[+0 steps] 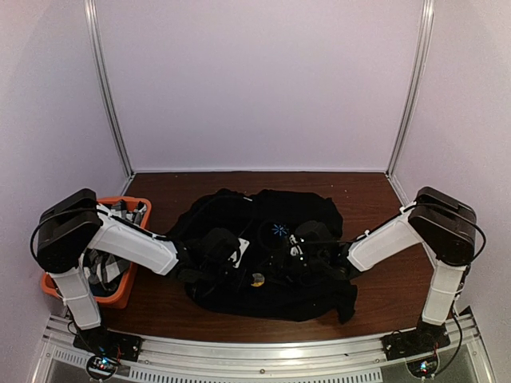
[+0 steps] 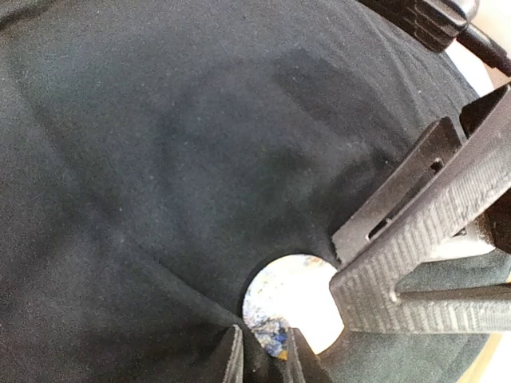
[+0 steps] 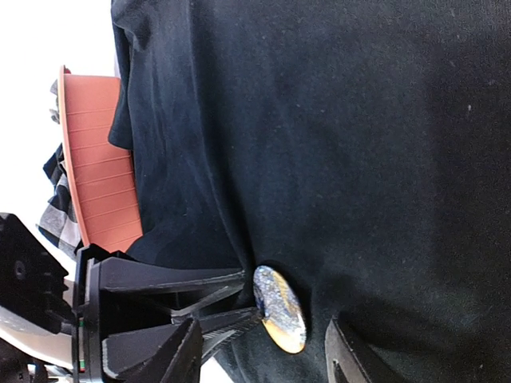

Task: Pin the brooch onto the clothing
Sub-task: Pick up the brooch from the flattened clothing.

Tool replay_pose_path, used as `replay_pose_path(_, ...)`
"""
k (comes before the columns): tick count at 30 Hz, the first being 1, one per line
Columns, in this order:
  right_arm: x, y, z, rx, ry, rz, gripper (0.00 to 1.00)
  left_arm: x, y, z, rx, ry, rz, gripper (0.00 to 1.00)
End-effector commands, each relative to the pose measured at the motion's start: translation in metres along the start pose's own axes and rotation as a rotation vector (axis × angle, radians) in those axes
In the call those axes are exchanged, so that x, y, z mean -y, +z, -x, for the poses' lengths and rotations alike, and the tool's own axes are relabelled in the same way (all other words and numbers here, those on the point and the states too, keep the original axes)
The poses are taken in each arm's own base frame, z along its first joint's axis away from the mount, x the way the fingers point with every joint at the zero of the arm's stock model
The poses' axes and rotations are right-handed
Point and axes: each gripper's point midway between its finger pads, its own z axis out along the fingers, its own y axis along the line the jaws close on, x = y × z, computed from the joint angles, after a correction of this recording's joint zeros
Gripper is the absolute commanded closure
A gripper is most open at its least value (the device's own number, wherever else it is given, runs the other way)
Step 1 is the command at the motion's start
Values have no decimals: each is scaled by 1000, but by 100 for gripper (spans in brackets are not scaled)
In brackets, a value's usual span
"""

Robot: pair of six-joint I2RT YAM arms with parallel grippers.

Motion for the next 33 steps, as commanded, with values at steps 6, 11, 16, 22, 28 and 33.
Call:
replay_pose_path(6,11,15,-8,-45,-20,-10,47,-4,8,-15,-55,-5,15,80)
replay_pose_path(11,4,18,-8,-51,-29,24,54,-4,9,-16,-58,-6,14,80)
replay_pose_path(16,3,17,-11,-57,-15,45,71,-5,11,-18,-62,-7,13,80)
replay_pose_path(22,9,9,-8,-35,-61,-28,76,-5,11,-18,-63,-9,13,80)
replay_pose_path(28,15,1,-3,-13,-125,-124,89,-6,12,-20,-67,-11,15,80)
replay_pose_path(33,13,3,-3,-16,-138,-108,96,-6,13,-21,-67,-12,15,79)
